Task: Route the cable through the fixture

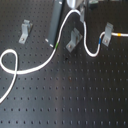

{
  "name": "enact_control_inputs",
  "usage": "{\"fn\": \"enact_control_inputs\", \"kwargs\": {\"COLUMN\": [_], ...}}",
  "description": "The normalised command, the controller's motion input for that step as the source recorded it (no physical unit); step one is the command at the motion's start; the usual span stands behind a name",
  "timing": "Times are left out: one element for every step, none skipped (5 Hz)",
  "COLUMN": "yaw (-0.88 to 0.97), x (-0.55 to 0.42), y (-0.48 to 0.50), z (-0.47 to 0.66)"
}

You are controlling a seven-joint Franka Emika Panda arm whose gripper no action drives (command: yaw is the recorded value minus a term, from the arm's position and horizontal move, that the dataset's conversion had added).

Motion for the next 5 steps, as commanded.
{"fn": "enact_control_inputs", "kwargs": {"yaw": [0.63, 0.59, 0.55, -0.09, -0.51], "x": [-0.350, -0.275, -0.118, 0.049, -0.086], "y": [0.344, 0.371, 0.342, 0.034, -0.038], "z": [-0.10, -0.04, 0.01, 0.45, 0.74]}}
